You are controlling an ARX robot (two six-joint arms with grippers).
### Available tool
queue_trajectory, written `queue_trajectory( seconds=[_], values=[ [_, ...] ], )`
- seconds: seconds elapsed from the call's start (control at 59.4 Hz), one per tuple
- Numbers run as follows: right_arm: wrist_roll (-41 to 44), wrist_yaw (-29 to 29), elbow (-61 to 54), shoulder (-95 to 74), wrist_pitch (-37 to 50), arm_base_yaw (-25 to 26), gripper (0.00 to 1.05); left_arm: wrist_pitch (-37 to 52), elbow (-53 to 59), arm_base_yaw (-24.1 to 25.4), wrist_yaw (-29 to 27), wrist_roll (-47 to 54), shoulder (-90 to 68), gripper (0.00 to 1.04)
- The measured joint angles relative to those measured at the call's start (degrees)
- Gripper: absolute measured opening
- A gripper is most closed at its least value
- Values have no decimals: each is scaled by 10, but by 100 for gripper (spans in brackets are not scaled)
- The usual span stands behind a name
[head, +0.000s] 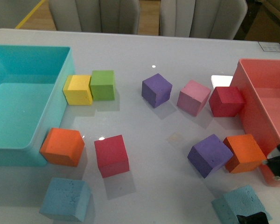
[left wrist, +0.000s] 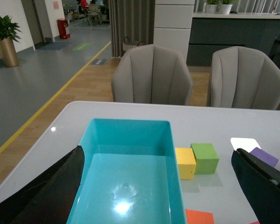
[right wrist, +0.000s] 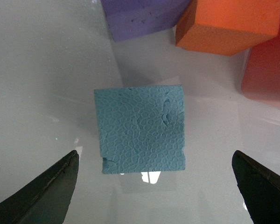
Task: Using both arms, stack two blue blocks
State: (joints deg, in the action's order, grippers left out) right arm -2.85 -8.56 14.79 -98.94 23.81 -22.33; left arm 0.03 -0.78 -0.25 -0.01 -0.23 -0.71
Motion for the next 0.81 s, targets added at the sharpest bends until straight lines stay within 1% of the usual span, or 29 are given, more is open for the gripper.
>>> queue_trajectory(
  seconds=[0.421,0.538,0.606,0.723,0.808],
  values=[
    [-27,-3,68,-167,31,1,96,0,0,0,0,0,0,96],
    [-33,-6,72,-187,33,1,95,0,0,0,0,0,0,96],
    [-34,-7,72,-188,33,0,87,0,0,0,0,0,0,96],
    [-33,-7,67,-177,29,-5,68,0,0,0,0,0,0,96],
    [-31,-1,57,-154,23,-11,56,0,0,0,0,0,0,96]
  ],
)
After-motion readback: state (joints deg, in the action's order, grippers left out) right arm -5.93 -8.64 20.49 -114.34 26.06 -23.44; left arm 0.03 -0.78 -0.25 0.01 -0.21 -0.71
